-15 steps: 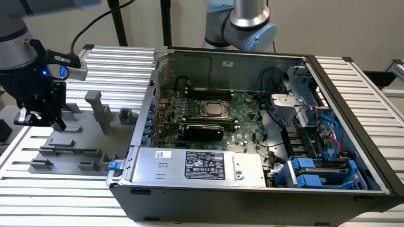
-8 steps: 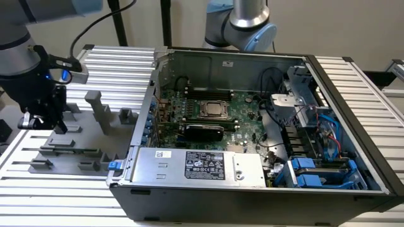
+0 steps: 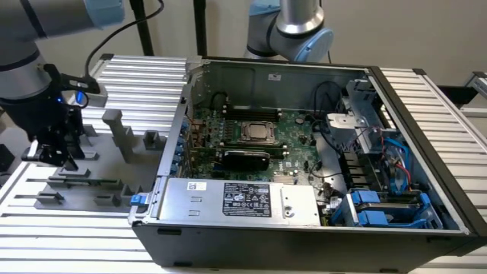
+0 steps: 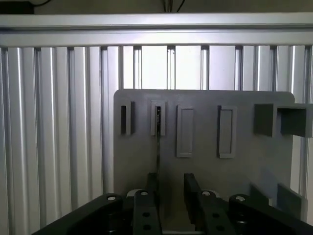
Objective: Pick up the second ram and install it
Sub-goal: 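Pick up the second ram and move it above second insertion slot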
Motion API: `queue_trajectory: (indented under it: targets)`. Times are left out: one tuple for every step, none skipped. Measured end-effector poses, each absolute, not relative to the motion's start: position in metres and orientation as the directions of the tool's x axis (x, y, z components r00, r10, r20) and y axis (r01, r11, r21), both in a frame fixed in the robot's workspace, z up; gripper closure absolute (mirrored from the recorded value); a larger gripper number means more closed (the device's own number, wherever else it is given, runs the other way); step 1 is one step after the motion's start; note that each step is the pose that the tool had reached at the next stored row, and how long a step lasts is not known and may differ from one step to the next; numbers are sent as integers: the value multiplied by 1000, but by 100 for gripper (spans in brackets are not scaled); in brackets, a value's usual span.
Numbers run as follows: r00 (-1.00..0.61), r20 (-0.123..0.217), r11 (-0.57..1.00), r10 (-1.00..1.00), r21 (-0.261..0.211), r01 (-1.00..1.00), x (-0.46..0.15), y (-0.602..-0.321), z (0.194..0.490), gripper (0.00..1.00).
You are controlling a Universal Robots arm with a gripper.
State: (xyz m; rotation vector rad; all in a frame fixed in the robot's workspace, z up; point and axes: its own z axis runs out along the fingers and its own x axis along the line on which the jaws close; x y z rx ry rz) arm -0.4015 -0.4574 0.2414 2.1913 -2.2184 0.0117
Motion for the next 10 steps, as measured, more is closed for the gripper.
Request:
queue_trajectory:
  targets:
    - [-12,22,12,-1000,11,-1000,-402,-458,240,0]
    - [-12,22,12,-1000,11,-1000,-402,-458,238,0]
    - [-12,22,12,-1000,11,-1000,-403,-458,236,0]
    - [-12,22,12,-1000,11,-1000,-403,-458,234,0]
    - [-12,22,12,-1000,11,-1000,-403,-459,232,0]
    - [-12,22,12,-1000,11,-1000,-403,-459,230,0]
    - [-12,22,12,-1000,11,-1000,-403,-459,229,0]
    - [-12,22,12,-1000,11,-1000,-403,-460,227,0]
    - [-12,22,12,-1000,11,-1000,-403,-460,225,0]
    - [-12,22,12,-1000,11,-1000,-403,-460,223,0]
